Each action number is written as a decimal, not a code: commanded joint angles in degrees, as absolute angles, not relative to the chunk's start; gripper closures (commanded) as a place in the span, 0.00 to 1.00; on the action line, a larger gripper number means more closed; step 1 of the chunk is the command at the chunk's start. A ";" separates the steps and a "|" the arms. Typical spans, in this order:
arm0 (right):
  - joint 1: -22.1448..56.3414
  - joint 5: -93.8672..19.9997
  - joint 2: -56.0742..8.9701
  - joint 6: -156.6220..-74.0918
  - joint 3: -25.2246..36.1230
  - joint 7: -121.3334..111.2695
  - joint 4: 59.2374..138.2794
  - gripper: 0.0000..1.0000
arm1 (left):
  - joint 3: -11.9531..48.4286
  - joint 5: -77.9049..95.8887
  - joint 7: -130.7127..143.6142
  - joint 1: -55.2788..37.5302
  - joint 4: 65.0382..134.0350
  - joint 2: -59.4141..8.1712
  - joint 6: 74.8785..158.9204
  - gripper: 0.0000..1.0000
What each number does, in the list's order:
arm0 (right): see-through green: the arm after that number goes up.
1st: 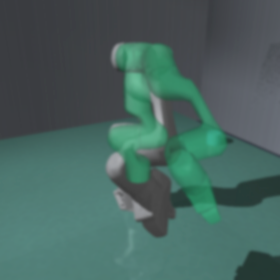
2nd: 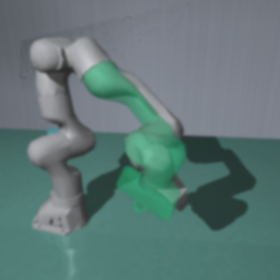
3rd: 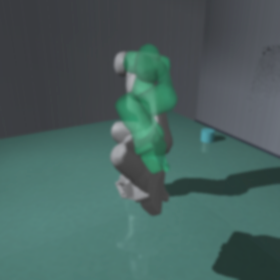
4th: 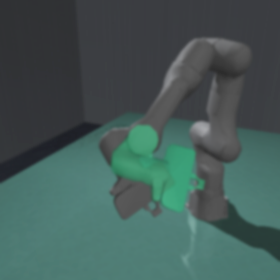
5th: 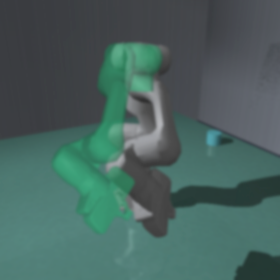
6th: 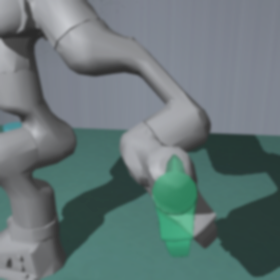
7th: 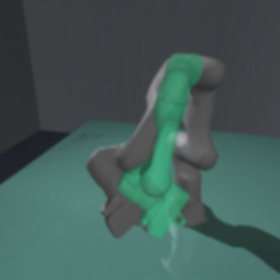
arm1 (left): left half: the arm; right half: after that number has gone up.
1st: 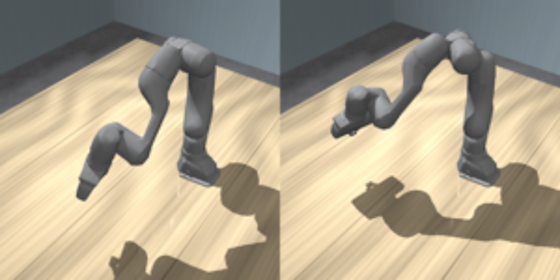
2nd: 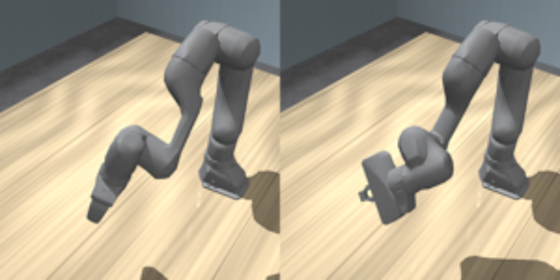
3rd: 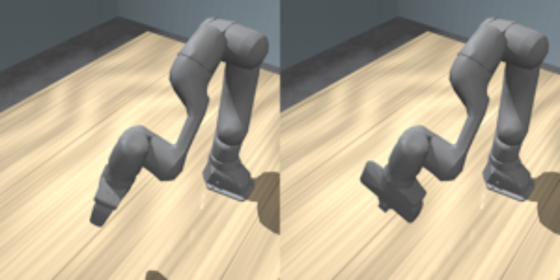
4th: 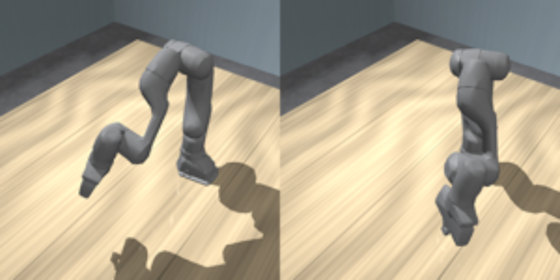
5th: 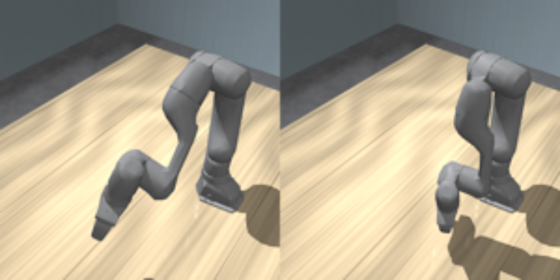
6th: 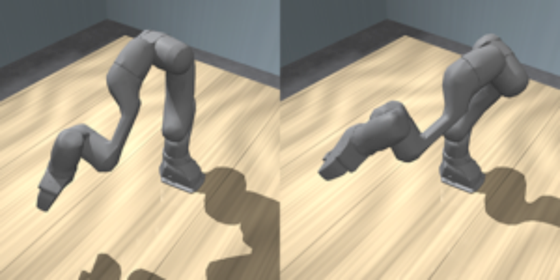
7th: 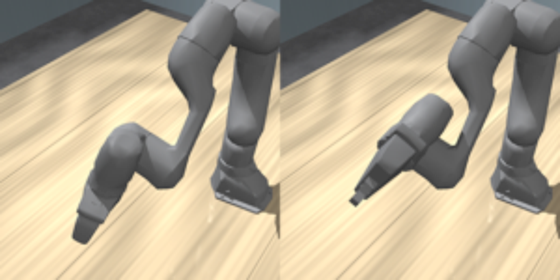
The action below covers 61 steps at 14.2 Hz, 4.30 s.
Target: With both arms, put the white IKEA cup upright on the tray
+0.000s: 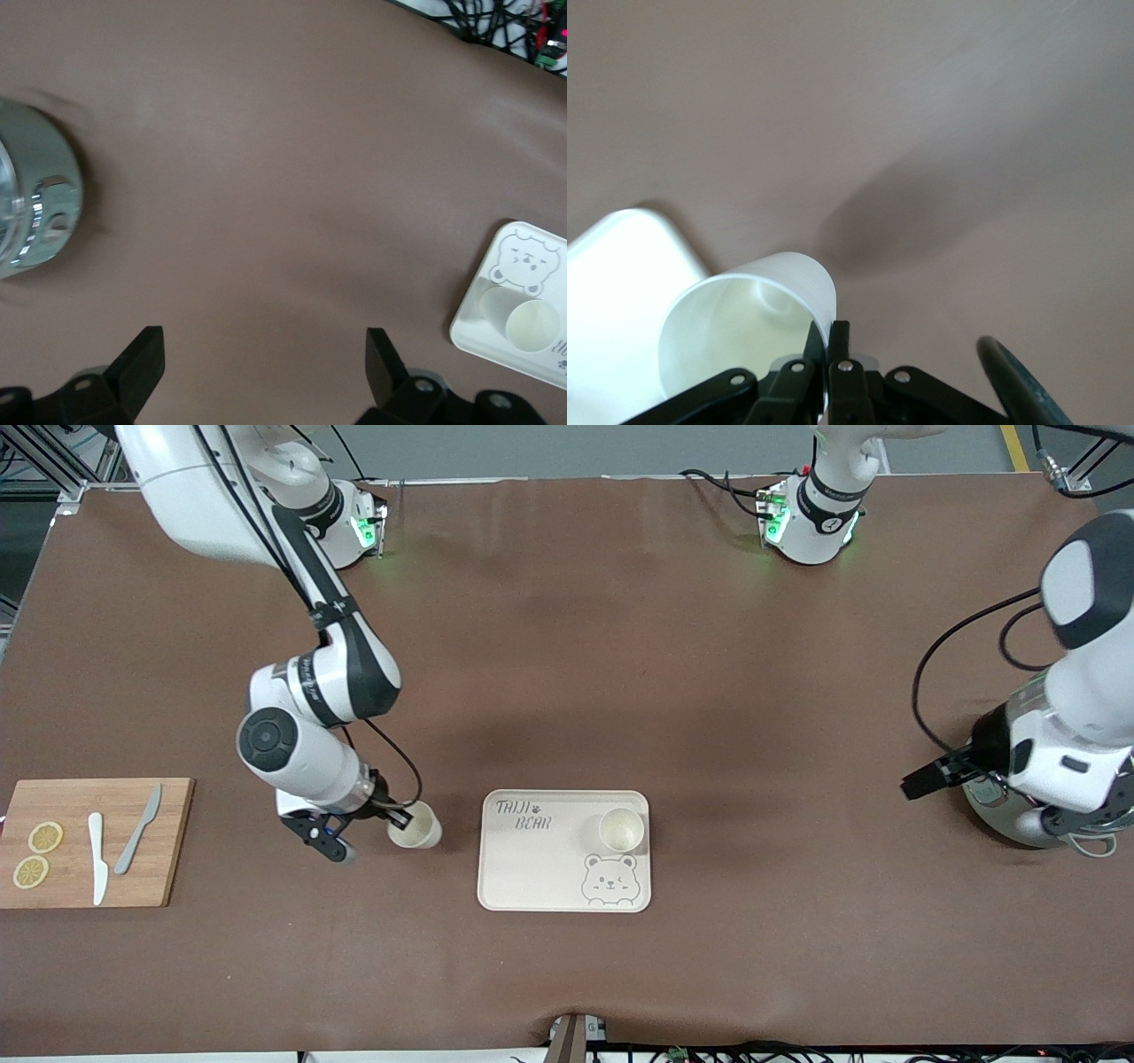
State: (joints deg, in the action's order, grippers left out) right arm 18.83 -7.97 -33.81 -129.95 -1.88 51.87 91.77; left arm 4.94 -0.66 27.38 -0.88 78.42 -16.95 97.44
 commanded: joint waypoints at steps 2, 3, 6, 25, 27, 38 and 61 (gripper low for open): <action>23.45 -11.16 -38.40 -128.58 -1.41 59.39 84.30 1.00 | 5.27 -2.64 27.33 1.04 80.07 -12.14 94.14 0.00; 23.73 -11.25 -39.19 -128.58 -1.41 61.24 83.77 1.00 | 5.45 -2.64 26.81 2.45 80.07 -11.08 93.96 0.00; 26.62 -11.25 -42.52 -126.92 -1.41 67.74 80.26 1.00 | 5.36 -2.64 26.10 4.74 79.98 -8.88 92.56 0.00; 29.53 -0.75 -45.35 -124.01 -1.23 70.31 77.26 0.00 | 0.80 -2.11 9.50 0.80 82.08 0.96 82.26 0.00; 29.45 1.06 -44.48 -122.53 -1.32 70.31 76.82 0.00 | 0.70 -1.93 9.49 0.01 84.28 2.72 82.44 0.00; 22.26 0.97 -36.23 -93.52 -1.23 70.49 64.86 0.00 | 1.05 -1.76 9.32 0.35 88.77 5.98 83.85 0.00; -7.02 -0.51 -3.52 -83.50 -1.06 -9.49 86.40 0.00 | 4.74 -1.67 9.32 0.00 89.65 6.15 82.53 0.00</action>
State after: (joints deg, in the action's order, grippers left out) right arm -3.80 0.75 -6.87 -83.46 0.01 -5.45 83.86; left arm 3.97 -1.33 10.31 -0.18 89.52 5.11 82.97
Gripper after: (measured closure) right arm 0.000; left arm 0.000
